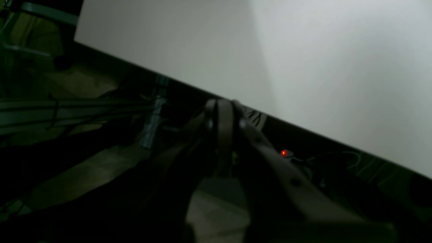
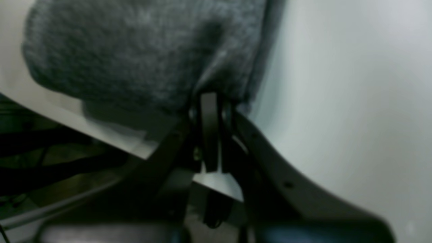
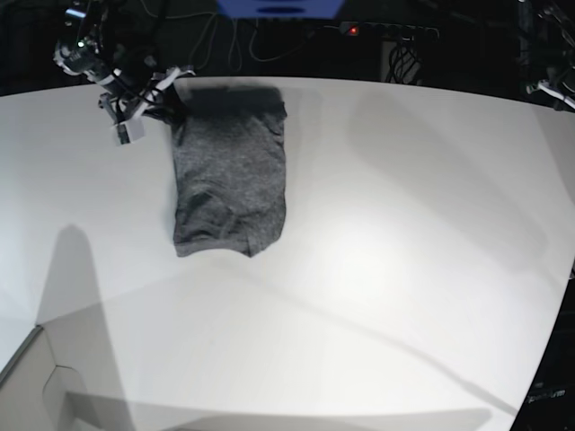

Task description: Layout the t-shirt on the table in an organized manner, then fold the t-shirt properly

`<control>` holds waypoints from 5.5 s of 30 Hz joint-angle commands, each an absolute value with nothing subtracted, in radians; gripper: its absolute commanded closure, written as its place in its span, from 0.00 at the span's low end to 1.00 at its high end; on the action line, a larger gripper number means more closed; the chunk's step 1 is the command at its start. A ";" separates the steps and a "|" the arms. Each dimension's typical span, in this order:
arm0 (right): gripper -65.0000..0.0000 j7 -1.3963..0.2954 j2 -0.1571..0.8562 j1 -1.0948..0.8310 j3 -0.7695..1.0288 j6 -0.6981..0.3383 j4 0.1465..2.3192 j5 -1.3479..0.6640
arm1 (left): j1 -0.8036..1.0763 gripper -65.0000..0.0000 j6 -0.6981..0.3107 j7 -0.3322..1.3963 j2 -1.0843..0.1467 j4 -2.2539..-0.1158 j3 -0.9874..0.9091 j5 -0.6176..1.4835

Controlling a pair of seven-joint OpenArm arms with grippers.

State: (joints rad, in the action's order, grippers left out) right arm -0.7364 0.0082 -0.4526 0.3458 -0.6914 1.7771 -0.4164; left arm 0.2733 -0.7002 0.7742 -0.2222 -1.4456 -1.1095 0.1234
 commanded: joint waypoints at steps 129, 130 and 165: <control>1.00 0.312 0.097 -0.105 0.079 0.381 0.188 0.007 | -0.025 1.00 -0.252 -0.031 -0.071 -0.134 -0.568 -0.496; 1.00 0.312 0.091 -0.102 0.077 0.381 0.188 0.007 | -0.025 1.00 -0.252 -0.031 -0.073 -0.134 -0.568 -0.496; 1.00 0.311 0.064 -0.041 0.030 0.332 0.182 0.007 | -0.027 1.00 -0.252 -0.031 -0.065 -0.134 -0.570 -0.495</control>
